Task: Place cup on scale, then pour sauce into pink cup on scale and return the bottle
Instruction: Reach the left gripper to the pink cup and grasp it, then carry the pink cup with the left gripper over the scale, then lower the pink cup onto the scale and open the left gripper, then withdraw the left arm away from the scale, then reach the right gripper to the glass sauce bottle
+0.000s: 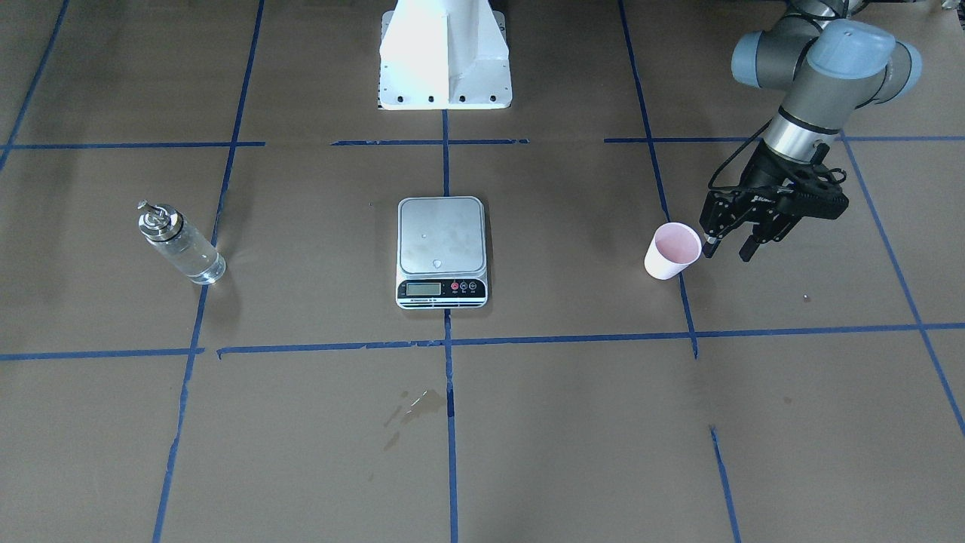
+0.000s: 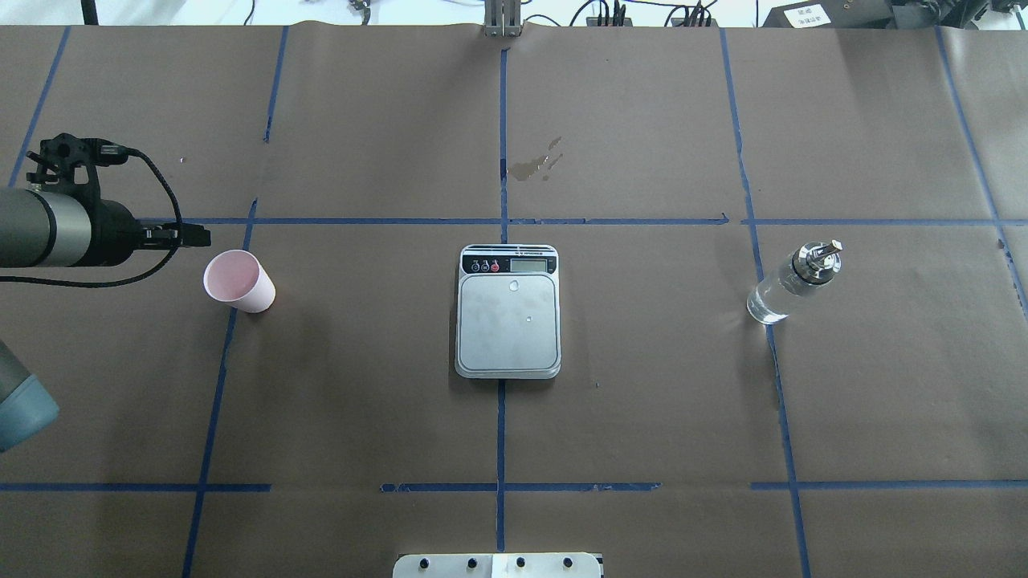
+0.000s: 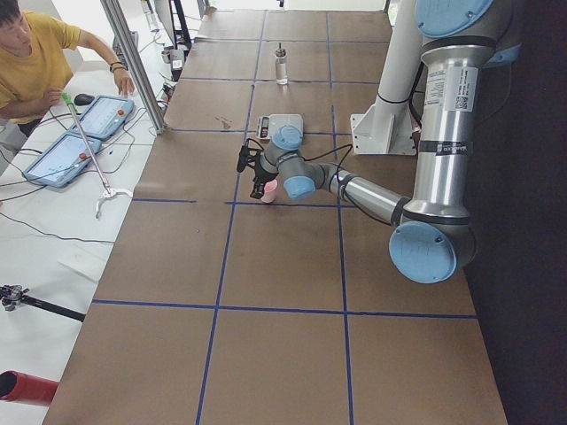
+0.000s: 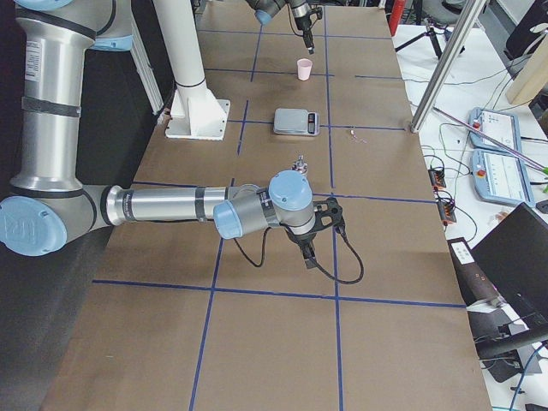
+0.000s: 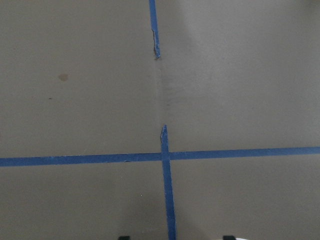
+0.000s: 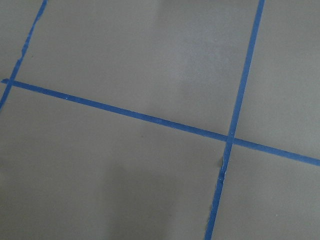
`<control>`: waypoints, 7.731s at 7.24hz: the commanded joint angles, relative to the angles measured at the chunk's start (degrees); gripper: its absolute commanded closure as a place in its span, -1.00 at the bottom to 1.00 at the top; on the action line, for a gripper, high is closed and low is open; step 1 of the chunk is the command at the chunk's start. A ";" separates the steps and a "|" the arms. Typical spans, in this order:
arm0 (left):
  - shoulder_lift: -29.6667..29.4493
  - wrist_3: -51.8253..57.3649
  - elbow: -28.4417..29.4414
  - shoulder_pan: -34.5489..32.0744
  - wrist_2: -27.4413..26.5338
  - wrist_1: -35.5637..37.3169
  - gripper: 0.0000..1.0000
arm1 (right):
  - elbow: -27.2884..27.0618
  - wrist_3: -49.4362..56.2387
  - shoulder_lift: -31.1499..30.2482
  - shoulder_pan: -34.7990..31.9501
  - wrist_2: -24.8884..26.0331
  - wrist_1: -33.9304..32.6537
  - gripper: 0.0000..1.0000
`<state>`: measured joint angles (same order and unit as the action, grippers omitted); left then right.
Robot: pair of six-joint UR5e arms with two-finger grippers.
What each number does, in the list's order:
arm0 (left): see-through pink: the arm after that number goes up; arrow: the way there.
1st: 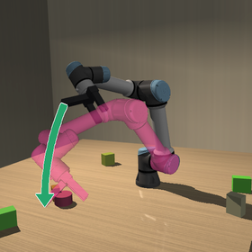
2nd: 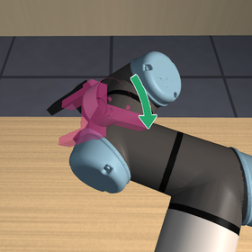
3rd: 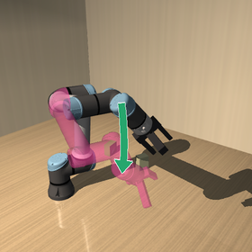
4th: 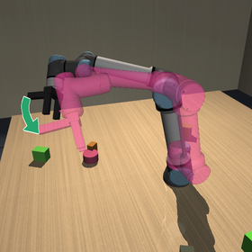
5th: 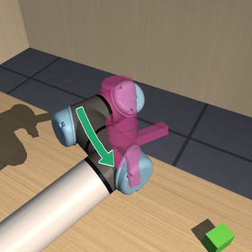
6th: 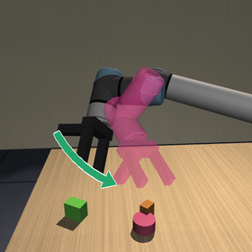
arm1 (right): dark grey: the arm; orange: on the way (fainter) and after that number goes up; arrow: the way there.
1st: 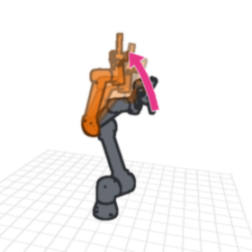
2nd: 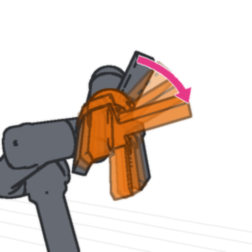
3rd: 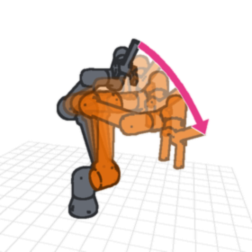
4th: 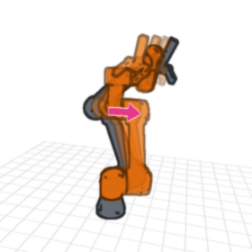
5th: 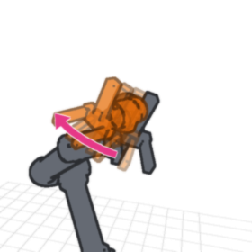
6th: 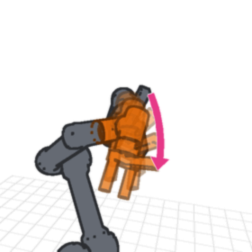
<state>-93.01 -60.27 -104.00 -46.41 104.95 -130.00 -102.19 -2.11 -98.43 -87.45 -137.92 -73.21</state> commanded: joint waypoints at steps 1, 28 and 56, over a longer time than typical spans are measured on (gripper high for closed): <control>-0.51 -0.12 0.81 1.92 -0.71 0.10 -0.33 | 0.06 0.00 -0.01 0.00 0.02 0.00 -1.00; -35.58 -11.72 3.88 22.33 -20.31 28.58 0.87 | -0.29 -0.97 -0.36 0.00 -0.06 0.00 -1.00; 3.89 66.77 8.63 -43.24 32.51 42.73 -1.00 | -30.79 -61.66 -7.19 41.88 28.62 5.93 -1.00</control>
<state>-89.13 6.51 -95.22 -89.63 137.28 -87.25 -132.47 -58.44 -103.38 -51.67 -116.37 -71.43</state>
